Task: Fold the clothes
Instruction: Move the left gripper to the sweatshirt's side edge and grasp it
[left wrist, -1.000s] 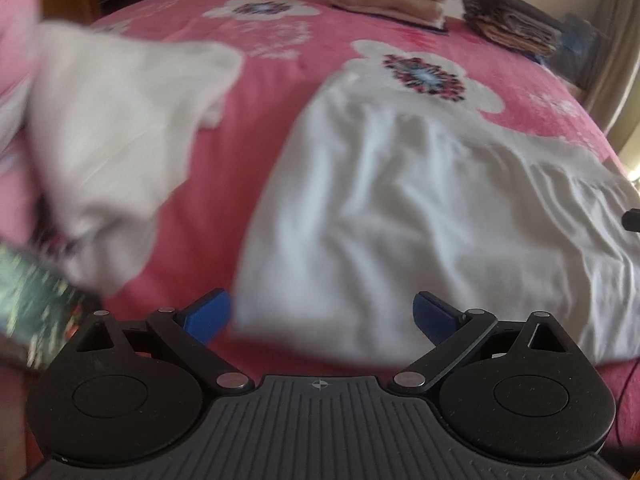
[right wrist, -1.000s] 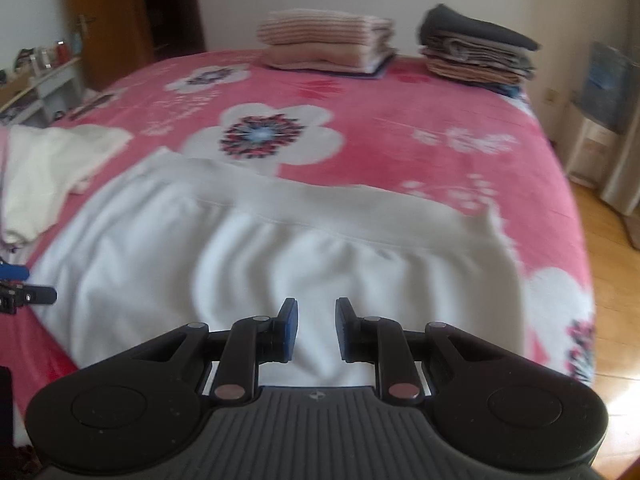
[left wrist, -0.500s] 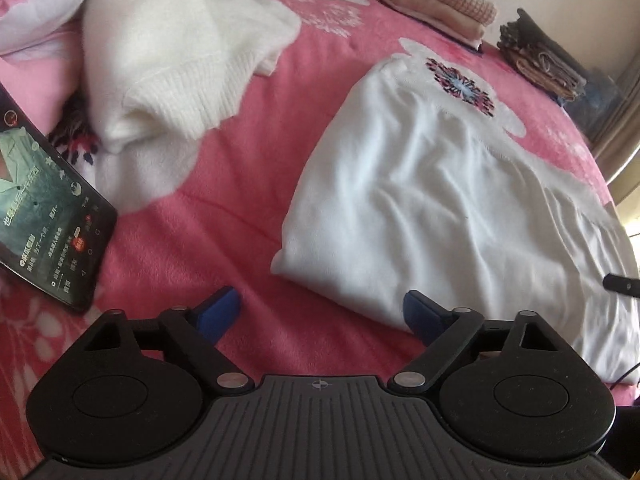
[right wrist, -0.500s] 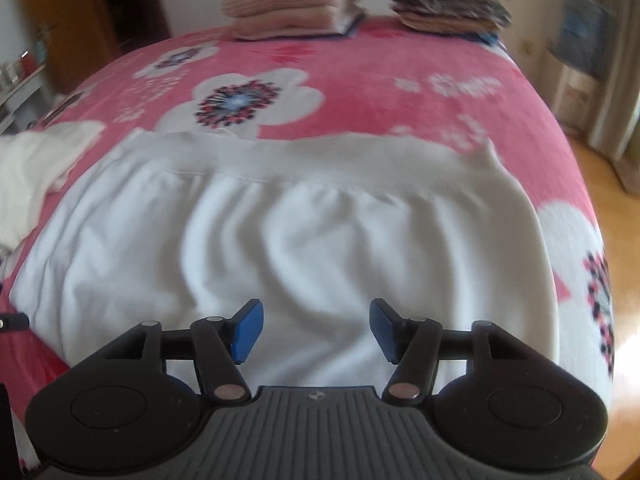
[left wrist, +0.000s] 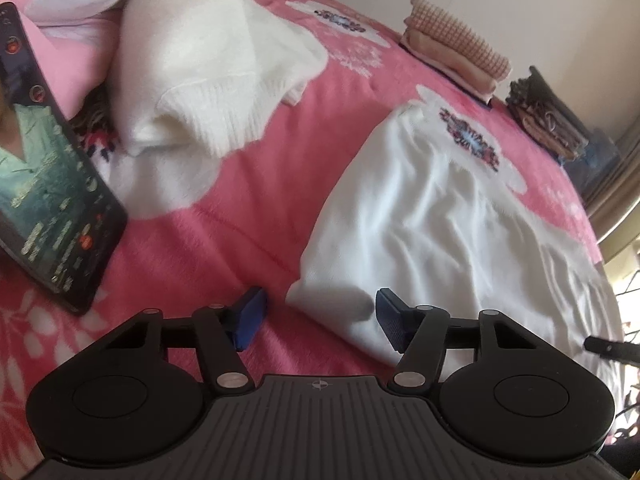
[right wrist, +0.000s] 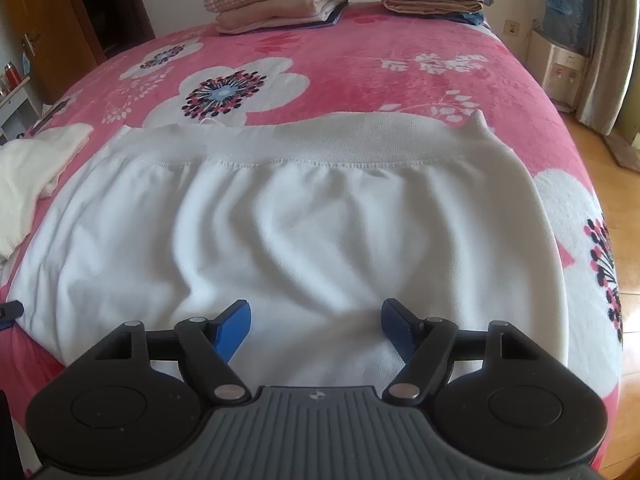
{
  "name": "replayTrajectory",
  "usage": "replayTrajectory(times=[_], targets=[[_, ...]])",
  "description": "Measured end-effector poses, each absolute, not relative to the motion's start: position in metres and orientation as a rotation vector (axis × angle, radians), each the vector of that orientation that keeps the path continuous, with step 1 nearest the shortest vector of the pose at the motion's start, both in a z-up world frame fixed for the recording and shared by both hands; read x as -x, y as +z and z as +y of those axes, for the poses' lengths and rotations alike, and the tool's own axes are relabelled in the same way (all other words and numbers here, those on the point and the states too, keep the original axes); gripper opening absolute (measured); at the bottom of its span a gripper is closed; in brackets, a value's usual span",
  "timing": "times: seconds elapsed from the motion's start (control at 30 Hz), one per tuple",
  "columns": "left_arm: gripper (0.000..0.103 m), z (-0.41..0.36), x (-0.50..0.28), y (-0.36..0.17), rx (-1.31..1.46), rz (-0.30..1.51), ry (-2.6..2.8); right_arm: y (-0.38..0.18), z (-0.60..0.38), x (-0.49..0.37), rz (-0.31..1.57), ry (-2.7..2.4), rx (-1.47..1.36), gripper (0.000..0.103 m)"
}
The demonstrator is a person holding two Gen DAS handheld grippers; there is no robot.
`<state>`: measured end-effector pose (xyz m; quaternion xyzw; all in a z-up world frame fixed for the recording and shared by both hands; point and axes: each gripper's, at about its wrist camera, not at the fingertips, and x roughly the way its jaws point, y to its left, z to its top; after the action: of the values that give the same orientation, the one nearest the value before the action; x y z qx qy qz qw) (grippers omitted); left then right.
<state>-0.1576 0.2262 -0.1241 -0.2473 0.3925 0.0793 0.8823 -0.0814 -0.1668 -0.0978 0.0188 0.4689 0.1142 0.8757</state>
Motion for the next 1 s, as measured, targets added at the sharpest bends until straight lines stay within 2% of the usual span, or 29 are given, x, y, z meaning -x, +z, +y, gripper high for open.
replayTrajectory(times=[0.27,0.8,1.0], targets=[[0.056,0.237,0.162,-0.115,0.579,0.764,0.111,-0.098,-0.166,0.082,0.980,0.238,-0.029,0.075],[0.069,0.243,0.081,-0.129,0.534,0.900,-0.147,-0.099,-0.159,0.080,0.988,0.238,0.000,0.081],[0.069,0.246,0.055,-0.134,0.542,0.898,-0.190,-0.100,-0.158,0.078,0.991,0.240,0.008,0.082]])
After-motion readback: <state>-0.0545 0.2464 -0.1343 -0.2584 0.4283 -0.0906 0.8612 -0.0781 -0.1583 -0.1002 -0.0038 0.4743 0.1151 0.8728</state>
